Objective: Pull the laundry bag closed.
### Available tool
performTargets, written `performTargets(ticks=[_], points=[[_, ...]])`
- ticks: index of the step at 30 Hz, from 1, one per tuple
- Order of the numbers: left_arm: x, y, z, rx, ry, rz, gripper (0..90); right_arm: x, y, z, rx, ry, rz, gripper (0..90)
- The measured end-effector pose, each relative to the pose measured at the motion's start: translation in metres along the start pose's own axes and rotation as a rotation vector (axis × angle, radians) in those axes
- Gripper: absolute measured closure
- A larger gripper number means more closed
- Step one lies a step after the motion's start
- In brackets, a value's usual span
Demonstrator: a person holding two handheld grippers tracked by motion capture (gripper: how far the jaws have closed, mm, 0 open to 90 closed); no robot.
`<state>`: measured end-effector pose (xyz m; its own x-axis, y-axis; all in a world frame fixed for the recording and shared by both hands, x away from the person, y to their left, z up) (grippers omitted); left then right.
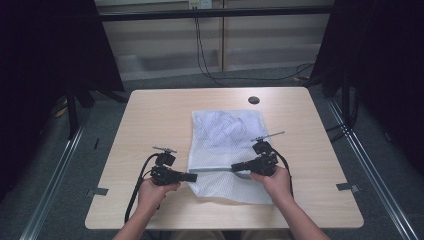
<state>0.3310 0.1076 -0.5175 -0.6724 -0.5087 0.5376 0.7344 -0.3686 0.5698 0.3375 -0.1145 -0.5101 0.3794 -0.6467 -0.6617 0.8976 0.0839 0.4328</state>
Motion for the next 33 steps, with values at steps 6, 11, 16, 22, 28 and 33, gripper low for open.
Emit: performTargets(ticks=[6,11,16,22,28,33], points=[[0.001,0.0,-0.001,-0.001,0.002,0.004,88.1,0.0,-0.001,0.002,-0.001,0.001,0.003,86.5],[0.001,0.0,-0.001,-0.006,-0.005,-0.005,88.1,0.0,-0.002,0.003,0.002,-0.005,0.004,86.5],[0.0,0.0,0.001,-0.001,0.002,-0.002,88.1,0.006,-0.002,0.007,0.007,-0.015,-0.006,86.5],[0.0,0.001,0.001,-0.003,-0.005,-0.007,88.1,0.004,-0.004,0.008,0.002,-0.029,0.003,86.5],[0.001,0.002,0.0,0.0,-0.004,-0.01,88.1,0.002,-0.005,0.012,0.001,-0.022,0.013,86.5],[0.002,0.002,0.0,-0.006,-0.003,-0.016,88.1,0.002,-0.006,0.015,0.004,-0.013,0.01,86.5]])
Point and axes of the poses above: each handheld gripper's, and its own axes: z roughly backward along the jaws, y roughly out of its top, x roughly to its right, the point moved 7 cm from there along -z, roughly forward along the jaws, and after that the axes turned 7 degrees about -z, right-handed, at the moved point
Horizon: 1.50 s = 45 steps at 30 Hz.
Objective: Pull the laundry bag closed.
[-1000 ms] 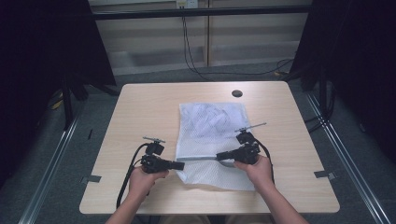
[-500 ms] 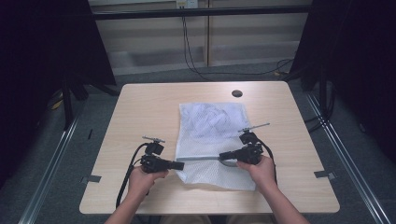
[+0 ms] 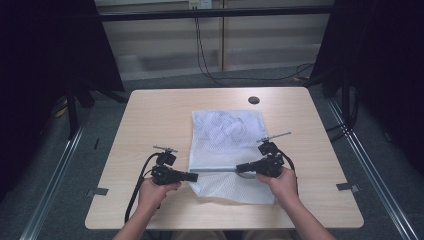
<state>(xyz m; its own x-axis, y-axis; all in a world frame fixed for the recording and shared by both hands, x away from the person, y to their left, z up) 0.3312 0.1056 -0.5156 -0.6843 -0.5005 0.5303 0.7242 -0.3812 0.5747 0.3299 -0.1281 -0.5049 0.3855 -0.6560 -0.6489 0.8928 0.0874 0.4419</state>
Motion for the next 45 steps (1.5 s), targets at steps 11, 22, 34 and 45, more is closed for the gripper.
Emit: performTargets(ticks=[11,22,34,45], points=[[0.002,0.001,-0.002,0.001,-0.01,0.004,88.1,0.002,-0.002,0.003,0.007,-0.001,0.003,86.5],[0.002,0.0,-0.003,-0.002,-0.015,0.002,88.1,0.007,-0.002,0.005,0.014,0.005,-0.01,86.5],[0.002,0.0,-0.002,0.002,-0.013,0.009,88.1,0.009,-0.003,0.007,0.019,0.018,-0.015,86.6],[0.003,0.0,-0.001,0.004,-0.026,0.018,88.1,0.012,-0.002,0.01,0.024,0.014,-0.01,86.5]])
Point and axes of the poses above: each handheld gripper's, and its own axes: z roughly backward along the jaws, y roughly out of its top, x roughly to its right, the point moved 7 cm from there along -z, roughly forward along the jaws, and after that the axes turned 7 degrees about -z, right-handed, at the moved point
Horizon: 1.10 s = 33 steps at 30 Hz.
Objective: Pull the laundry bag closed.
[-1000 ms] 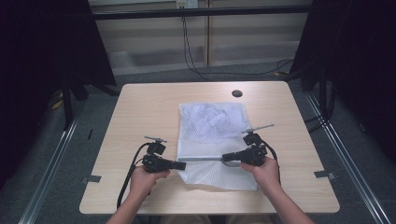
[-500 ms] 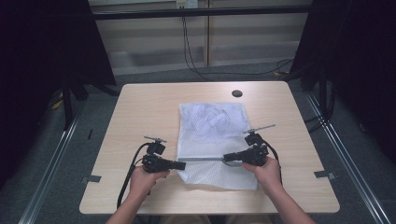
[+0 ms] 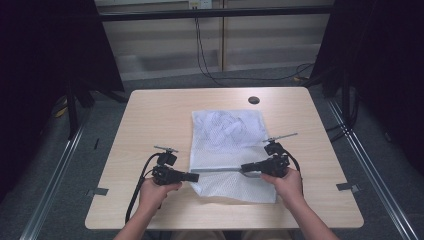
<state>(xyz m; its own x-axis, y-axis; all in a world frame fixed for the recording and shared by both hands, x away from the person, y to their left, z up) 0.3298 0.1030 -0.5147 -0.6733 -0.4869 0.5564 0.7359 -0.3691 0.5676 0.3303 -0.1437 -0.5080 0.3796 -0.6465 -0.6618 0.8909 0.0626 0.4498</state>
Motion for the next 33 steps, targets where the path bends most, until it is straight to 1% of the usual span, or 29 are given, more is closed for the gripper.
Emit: performTargets(ticks=[6,9,13,17,18,19,21,23,26,31,32,33], points=[[0.0,0.0,-0.001,0.002,-0.003,-0.002,88.1,-0.001,0.0,0.002,0.002,0.003,-0.001,86.5],[-0.001,0.0,0.0,-0.001,0.011,-0.01,88.1,-0.001,0.0,0.002,0.003,0.005,-0.007,86.6],[0.0,0.0,-0.001,0.0,0.006,-0.005,88.1,-0.001,0.001,0.003,0.006,0.007,-0.005,86.6],[0.0,0.0,-0.001,0.004,0.013,-0.002,88.1,-0.001,0.001,0.003,0.008,0.001,-0.011,86.6],[0.0,0.0,0.0,0.003,0.007,0.002,88.1,0.001,0.002,0.004,0.012,-0.012,-0.006,86.6],[-0.001,0.001,0.001,0.011,0.011,0.006,88.1,0.002,0.002,0.005,0.018,-0.013,-0.005,86.6],[-0.002,0.0,0.003,0.013,0.004,0.004,88.1,0.004,0.002,0.008,0.02,-0.003,-0.024,86.6],[-0.001,0.0,0.002,0.012,0.002,0.003,88.1,0.004,0.002,0.009,0.02,0.001,-0.016,86.6],[-0.002,0.001,0.002,0.011,0.004,0.003,88.1,0.004,0.002,0.008,0.018,-0.007,-0.014,86.6],[0.0,0.0,0.001,0.007,0.003,0.004,88.1,0.006,0.002,0.01,0.019,-0.003,-0.02,86.6],[-0.001,0.0,0.001,0.008,0.005,0.005,88.1,0.006,0.002,0.01,0.018,-0.009,-0.023,86.6],[-0.002,0.0,0.002,0.013,0.015,0.002,88.1,0.01,0.002,0.013,0.026,-0.023,-0.031,86.6]])
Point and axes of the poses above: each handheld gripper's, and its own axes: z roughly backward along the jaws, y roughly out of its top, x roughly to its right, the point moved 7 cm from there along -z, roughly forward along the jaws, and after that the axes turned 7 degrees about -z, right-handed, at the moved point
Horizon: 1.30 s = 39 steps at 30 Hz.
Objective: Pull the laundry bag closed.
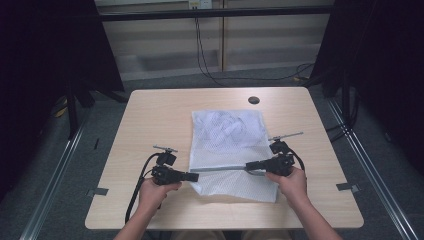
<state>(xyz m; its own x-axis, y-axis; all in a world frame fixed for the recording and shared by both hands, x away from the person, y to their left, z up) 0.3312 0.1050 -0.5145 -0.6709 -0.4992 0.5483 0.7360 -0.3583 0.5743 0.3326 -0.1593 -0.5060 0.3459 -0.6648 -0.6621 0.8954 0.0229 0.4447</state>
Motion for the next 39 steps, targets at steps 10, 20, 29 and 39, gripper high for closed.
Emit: performTargets(ticks=[10,20,29,39], points=[[0.0,0.0,0.0,0.001,0.002,0.001,88.1,0.005,0.0,0.005,0.008,0.0,0.001,86.6],[0.0,0.0,0.0,0.003,-0.007,0.009,88.1,0.011,0.0,0.012,0.019,-0.002,-0.009,86.6],[-0.001,0.0,0.001,0.002,-0.009,0.005,88.1,0.018,0.0,0.018,0.029,-0.016,-0.021,86.6],[-0.002,0.0,0.003,0.007,-0.004,0.011,88.1,0.026,-0.001,0.025,0.045,-0.02,-0.041,86.6]])
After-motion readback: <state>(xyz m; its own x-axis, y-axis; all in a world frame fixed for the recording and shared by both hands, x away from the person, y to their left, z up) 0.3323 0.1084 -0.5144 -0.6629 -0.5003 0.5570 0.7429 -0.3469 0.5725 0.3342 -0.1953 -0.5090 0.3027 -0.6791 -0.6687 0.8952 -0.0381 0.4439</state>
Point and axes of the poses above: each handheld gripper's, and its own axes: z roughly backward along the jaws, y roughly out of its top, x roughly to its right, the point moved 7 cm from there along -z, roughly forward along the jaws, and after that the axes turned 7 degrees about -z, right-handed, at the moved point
